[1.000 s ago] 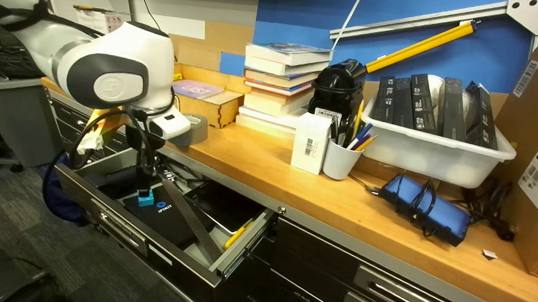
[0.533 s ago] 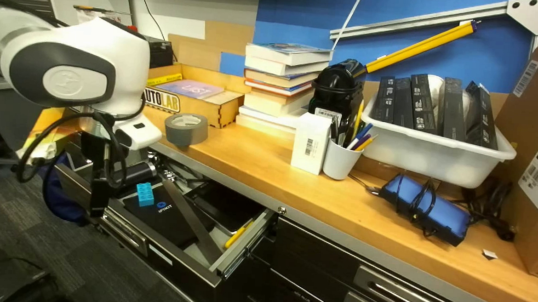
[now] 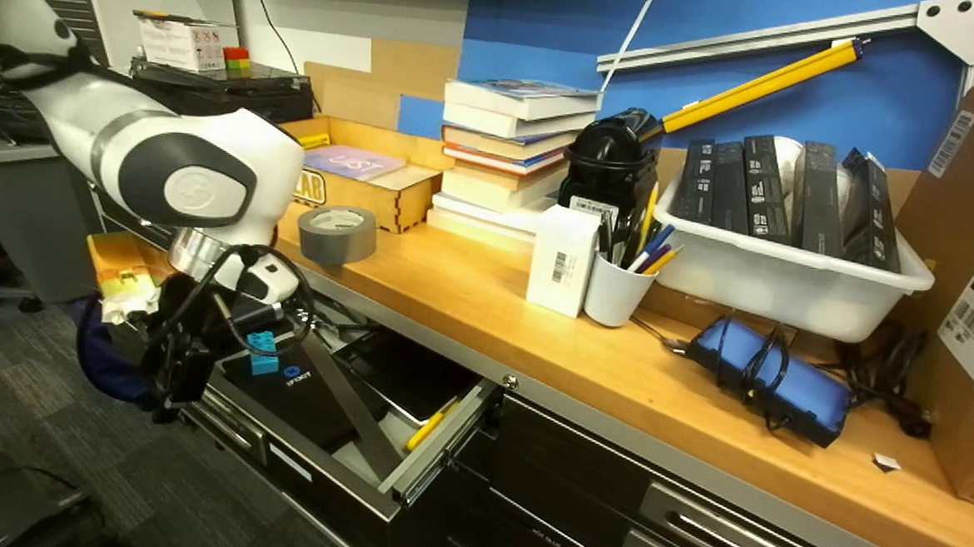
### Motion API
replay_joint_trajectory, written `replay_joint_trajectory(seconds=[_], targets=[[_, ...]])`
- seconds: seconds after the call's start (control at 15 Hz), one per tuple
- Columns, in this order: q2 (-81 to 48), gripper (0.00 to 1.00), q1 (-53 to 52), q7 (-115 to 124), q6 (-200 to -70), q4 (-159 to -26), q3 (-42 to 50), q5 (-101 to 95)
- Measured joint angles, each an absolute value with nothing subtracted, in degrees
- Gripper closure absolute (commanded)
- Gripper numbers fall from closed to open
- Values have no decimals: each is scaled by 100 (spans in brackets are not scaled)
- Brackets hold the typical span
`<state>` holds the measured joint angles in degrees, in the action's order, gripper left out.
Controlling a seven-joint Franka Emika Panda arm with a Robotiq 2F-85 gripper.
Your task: Pick up the blue object from the counter and put it in the open drawer and close it
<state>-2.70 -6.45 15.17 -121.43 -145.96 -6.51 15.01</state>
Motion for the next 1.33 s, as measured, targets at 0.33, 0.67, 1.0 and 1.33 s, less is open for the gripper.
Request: replay_joint_trajectory(seconds=[0.33, 0.67, 1.0, 1.33], targets=[[-1159, 0, -846, 1260, -11724, -14007, -826, 1019], [-1644, 0, -950, 1188, -11776, -13678, -887, 1081], [-1975, 0, -929, 1527, -12755, -13367, -804, 1736], [-2292, 0, -888, 1930, -13935, -13123, -724, 2257]])
